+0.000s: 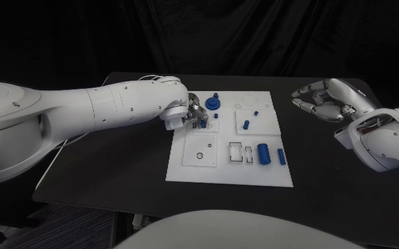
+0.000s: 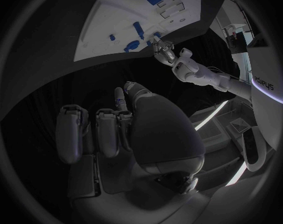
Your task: Assemble the parts on the task board
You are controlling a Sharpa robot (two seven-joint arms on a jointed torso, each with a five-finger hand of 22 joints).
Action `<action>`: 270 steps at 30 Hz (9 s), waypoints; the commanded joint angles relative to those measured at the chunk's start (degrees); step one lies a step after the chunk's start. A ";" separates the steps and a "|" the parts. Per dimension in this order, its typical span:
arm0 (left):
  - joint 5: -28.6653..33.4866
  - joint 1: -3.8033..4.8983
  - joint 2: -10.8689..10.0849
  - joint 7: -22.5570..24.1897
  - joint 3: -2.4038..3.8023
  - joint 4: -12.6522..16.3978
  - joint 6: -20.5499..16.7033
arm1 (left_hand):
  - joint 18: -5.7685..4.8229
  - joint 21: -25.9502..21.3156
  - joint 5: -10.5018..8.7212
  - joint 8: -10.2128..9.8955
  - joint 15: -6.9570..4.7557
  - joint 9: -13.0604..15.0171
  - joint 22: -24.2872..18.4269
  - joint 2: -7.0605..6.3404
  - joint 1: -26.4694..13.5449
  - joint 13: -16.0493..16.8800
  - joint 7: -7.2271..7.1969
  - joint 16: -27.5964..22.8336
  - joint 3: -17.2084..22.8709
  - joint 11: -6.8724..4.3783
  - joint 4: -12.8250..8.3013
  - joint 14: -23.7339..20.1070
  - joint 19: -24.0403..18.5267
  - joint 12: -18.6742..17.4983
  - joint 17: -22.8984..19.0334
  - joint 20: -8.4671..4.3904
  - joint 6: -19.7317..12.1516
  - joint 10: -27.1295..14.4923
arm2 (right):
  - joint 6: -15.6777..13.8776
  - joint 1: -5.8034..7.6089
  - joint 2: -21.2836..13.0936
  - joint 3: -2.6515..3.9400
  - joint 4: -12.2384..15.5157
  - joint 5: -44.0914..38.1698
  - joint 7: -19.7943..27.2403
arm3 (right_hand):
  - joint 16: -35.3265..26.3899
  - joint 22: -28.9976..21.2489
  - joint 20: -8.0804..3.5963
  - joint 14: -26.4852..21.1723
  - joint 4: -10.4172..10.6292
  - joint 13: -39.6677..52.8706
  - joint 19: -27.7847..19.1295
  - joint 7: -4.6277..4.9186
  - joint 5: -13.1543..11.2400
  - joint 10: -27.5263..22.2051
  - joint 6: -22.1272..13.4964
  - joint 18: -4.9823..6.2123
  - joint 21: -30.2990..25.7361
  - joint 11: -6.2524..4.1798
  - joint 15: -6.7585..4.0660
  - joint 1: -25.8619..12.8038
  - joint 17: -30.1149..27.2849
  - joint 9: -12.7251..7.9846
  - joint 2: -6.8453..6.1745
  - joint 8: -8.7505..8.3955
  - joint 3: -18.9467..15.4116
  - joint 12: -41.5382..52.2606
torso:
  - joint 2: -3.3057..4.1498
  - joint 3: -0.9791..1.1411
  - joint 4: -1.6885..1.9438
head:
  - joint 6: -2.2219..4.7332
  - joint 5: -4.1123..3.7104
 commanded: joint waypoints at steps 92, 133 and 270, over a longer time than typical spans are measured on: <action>-8.48 -0.69 -5.99 10.18 -0.02 6.69 -13.14 | -0.78 0.57 -14.17 3.17 -0.44 15.21 4.51 1.50 0.67 15.09 -1.02 0.20 -22.17 -0.63 12.91 5.96 2.43 0.20 15.09 -0.33 -1.16 5.97 | 2.96 -0.41 -0.91 0.04 0.28 0.20 -3.14 | -0.52 11.01 0.06 4.05 0.08 7.75 2.14 0.15 0.25 0.08 0.60 0.88 -0.70 -0.11 0.10 0.41 5.92 -0.24 -0.13 -0.33 0.58 -0.24 | -0.06 -0.02 -0.01 | 0.01 0.08; -9.39 5.07 -1.20 5.44 -0.04 -8.01 4.96 | -0.64 0.23 -12.55 4.86 -0.77 20.14 4.62 3.06 5.07 15.09 -1.30 0.20 -23.64 -0.92 13.72 5.96 1.92 0.20 15.09 -0.73 -2.86 5.97 | 3.37 -0.53 -0.60 0.04 0.92 0.73 -2.54 | -0.53 10.99 0.06 4.05 0.12 7.73 2.13 0.09 0.41 0.07 0.71 0.89 -0.76 -0.15 0.09 0.47 5.91 -0.31 0.13 -0.34 0.90 -0.26 | 0.63 -0.27 -0.27 | 0.01 1.15; -7.56 0.51 2.22 7.54 -0.03 -13.66 4.10 | 0.71 -5.08 -6.44 -1.80 1.37 22.59 1.37 3.37 12.86 15.09 0.96 0.20 -20.71 1.24 6.31 5.96 -2.47 0.20 15.09 1.36 -8.56 5.97 | 7.00 -0.54 -0.28 0.05 0.47 1.93 -4.42 | -0.58 10.95 0.09 4.05 0.11 7.57 2.08 0.28 1.80 -0.06 0.23 0.92 -0.98 -0.03 0.17 0.41 5.83 -0.71 0.48 -0.79 1.81 -0.36 | 0.53 -0.11 -0.28 | 0.01 0.51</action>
